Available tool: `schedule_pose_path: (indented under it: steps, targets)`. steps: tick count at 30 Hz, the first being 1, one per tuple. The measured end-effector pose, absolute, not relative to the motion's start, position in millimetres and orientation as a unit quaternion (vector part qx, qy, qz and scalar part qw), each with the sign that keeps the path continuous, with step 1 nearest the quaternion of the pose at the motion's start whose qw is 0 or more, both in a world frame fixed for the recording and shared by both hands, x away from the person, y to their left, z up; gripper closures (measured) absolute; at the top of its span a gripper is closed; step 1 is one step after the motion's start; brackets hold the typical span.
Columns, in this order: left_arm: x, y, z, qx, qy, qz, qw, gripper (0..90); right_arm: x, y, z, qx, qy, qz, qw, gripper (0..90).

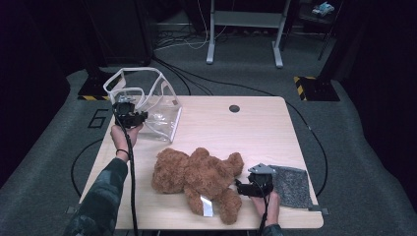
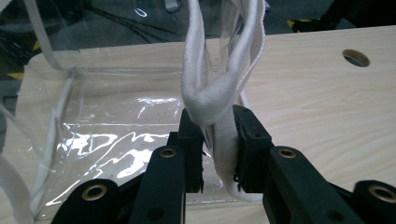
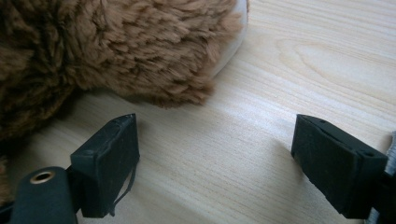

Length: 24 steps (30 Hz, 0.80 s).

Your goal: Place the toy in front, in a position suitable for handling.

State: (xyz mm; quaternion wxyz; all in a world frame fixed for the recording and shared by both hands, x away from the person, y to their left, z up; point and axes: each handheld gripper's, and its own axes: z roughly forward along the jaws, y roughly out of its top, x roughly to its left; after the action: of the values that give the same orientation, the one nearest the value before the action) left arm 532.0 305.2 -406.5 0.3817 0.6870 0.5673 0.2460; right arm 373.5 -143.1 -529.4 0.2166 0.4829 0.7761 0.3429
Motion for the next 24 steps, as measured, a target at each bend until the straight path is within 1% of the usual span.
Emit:
schedule_pose_path:
  steps: [6,17,23,24]
  targets:
    - [544.5,302.0,-404.4,0.675,0.584,0.254,0.372,74.1,373.8,-143.2,-529.3,0.484,0.776,0.342,0.217,14.5]
    - [563.1,293.6,-397.6,0.677,0.587,0.266,0.357,74.9,373.5,-142.7,-529.1,0.486,0.775,0.342,0.215,14.5]
    - [573.1,292.5,-401.7,0.672,0.599,0.265,0.346,74.5,373.8,-142.9,-529.3,0.484,0.776,0.342,0.217,14.5]
    - [575.0,290.8,-403.3,0.675,0.6,0.267,0.336,74.4,373.8,-143.0,-529.2,0.484,0.776,0.342,0.218,14.5]
